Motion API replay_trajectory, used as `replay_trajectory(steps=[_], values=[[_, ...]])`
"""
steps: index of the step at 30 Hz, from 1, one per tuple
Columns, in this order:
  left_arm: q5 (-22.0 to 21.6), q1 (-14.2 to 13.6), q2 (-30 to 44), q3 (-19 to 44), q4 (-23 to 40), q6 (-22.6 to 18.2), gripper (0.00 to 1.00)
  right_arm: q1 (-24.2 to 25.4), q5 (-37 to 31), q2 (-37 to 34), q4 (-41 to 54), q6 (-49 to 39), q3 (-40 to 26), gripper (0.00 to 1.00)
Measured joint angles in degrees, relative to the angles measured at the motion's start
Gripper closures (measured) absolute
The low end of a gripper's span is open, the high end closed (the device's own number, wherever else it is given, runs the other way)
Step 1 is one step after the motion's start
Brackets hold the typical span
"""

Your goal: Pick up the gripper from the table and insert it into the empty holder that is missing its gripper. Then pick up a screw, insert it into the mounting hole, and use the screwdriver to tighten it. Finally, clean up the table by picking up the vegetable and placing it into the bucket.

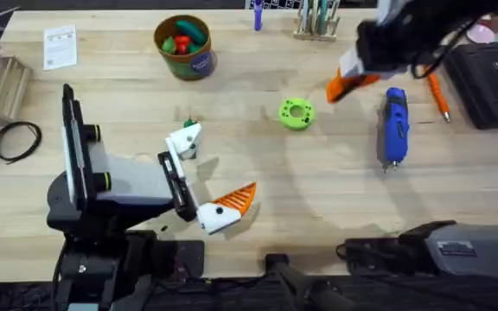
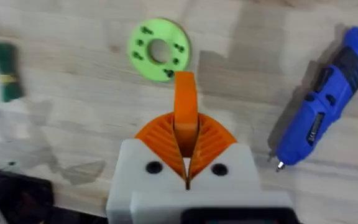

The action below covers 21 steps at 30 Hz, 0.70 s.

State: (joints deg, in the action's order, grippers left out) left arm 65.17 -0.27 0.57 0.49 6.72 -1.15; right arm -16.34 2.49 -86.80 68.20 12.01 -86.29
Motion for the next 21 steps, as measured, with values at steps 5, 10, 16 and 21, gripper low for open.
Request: replay_trajectory(steps=[5, 10, 16, 21], values=[[0.00, 0.00, 0.01, 0.00, 0.00, 0.00, 0.015, -0.04, 3.18, 5.58, 0.39, 1.79, -1.06, 0.992], [0.00, 0.00, -0.01, 0.00, 0.00, 0.00, 0.016, -0.96, 4.13, 9.97, -2.47, 4.24, -1.06, 0.992], [0.00, 0.00, 0.01, 0.00, 0.00, 0.00, 0.016, -1.92, 6.23, 14.03, -6.09, 6.43, -0.94, 0.992], [0.02, 0.00, -0.01, 0.00, 0.00, 0.00, 0.015, -1.92, 13.68, 15.34, -15.49, 7.30, 5.11, 0.992]])
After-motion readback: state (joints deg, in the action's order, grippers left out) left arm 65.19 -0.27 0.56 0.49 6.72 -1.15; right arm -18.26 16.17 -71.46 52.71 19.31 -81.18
